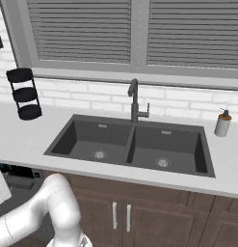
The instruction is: Pick up the cup and bowl from the counter, place them in the dishwasher, and close the dishwasher door.
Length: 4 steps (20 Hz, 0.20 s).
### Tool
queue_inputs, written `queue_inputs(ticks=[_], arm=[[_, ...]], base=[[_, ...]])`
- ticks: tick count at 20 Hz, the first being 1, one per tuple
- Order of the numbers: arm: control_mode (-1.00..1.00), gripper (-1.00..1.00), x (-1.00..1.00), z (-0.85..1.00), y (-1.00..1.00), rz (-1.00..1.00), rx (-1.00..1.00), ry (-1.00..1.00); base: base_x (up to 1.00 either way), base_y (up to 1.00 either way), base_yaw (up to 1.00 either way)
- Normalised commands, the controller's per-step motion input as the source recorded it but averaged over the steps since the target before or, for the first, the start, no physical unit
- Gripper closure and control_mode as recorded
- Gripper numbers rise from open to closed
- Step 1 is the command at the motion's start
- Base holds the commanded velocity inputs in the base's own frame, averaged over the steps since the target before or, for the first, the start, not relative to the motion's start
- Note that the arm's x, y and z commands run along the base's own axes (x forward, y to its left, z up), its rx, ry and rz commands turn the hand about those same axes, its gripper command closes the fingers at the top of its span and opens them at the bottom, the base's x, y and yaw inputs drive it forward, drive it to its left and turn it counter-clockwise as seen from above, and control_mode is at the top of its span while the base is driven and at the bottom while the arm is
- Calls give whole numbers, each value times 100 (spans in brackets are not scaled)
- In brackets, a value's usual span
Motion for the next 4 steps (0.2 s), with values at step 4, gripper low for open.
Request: queue_inputs(ticks=[4], arm=[[-100,-100,40,0,-1,0,0,-1]], base=[[0,0,0]])
